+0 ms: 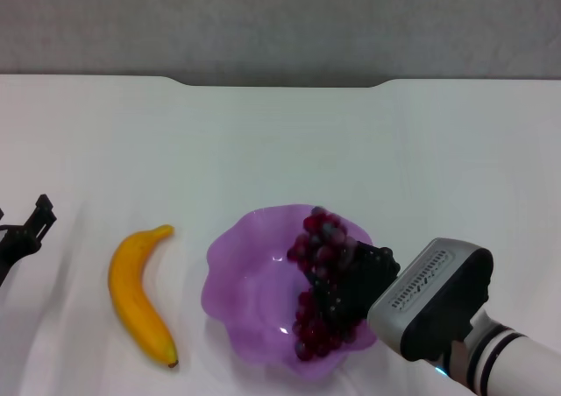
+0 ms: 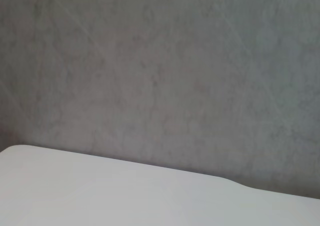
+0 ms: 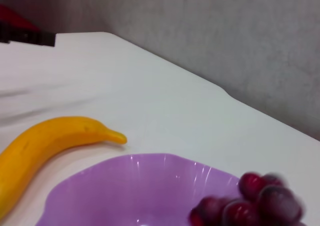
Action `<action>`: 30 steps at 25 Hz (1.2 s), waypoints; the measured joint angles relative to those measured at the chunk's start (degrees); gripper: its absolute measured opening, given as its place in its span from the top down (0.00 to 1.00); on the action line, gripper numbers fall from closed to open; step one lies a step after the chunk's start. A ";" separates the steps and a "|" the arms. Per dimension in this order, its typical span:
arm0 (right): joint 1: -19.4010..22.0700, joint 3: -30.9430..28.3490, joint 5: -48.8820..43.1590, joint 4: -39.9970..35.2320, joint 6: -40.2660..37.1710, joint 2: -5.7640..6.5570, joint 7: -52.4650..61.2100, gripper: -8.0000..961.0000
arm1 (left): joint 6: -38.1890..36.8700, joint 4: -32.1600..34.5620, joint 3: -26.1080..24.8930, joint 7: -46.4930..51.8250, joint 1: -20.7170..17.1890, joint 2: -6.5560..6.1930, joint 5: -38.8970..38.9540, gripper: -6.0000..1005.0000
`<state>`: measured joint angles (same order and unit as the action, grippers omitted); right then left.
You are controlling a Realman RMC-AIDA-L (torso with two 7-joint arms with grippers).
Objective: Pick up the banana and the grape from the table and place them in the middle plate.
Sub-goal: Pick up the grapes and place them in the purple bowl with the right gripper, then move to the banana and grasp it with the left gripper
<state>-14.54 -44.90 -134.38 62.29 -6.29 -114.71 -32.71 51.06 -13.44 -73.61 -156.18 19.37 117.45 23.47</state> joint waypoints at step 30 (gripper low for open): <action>7.84 -1.18 2.98 -8.96 -46.03 -0.07 -3.99 0.06 | 0.73 -1.15 1.23 0.62 -0.57 0.29 -0.49 0.22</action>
<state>-6.70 -46.08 -131.40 53.33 -52.31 -114.78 -36.70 51.79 -14.59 -72.38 -155.57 18.80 117.74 22.98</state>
